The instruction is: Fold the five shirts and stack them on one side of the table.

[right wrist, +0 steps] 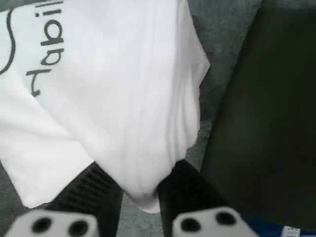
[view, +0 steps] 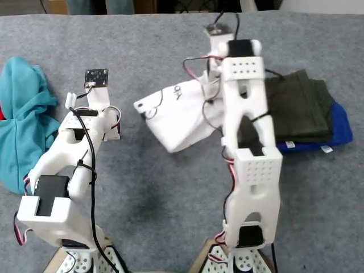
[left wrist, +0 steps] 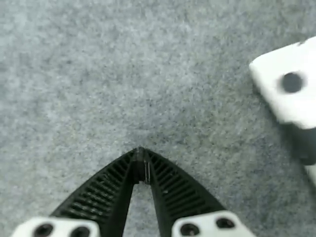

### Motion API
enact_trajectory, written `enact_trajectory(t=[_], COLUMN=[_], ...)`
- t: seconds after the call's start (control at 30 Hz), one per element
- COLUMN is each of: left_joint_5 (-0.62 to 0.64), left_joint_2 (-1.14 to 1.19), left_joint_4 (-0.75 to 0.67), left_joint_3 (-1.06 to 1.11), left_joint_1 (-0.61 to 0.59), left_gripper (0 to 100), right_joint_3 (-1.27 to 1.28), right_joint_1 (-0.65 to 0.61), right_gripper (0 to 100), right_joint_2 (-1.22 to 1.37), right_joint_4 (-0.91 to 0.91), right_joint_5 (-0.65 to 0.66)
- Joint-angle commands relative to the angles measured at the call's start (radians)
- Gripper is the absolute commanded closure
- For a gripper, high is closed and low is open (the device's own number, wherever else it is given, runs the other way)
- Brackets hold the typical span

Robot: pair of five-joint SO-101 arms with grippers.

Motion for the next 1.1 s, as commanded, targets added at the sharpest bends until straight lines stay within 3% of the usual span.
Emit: enact_trajectory(t=[0.0,0.17,0.5,0.63,0.8,0.93,1.07], left_joint_5=[0.008,0.008,0.011,0.114,0.166,0.167,0.229], left_joint_2=[-0.006,-0.006,-0.029,-0.152,-0.230,-0.190,-0.086], left_joint_4=[0.008,0.008,0.021,0.186,0.265,0.183,0.078], left_joint_3=[-0.042,-0.041,-0.070,-0.248,-0.433,-0.387,-0.335], left_joint_1=[-0.012,-0.012,-0.005,0.022,0.133,0.196,0.137], left_gripper=[97,97,97,97,97,97,97], right_joint_3=[-0.108,-0.107,0.005,0.010,0.012,0.010,0.012], right_joint_1=[0.060,0.092,0.012,0.005,-0.031,-0.068,-0.083], right_gripper=[98.5,98.5,98.5,98.5,98.5,98.5,98.5], right_joint_2=[-0.013,-0.007,-0.007,-0.005,-0.004,-0.004,-0.004], right_joint_4=[0.009,0.009,0.009,0.005,0.003,0.003,-0.005], right_joint_5=[0.077,0.104,0.098,0.098,0.098,0.098,0.098])
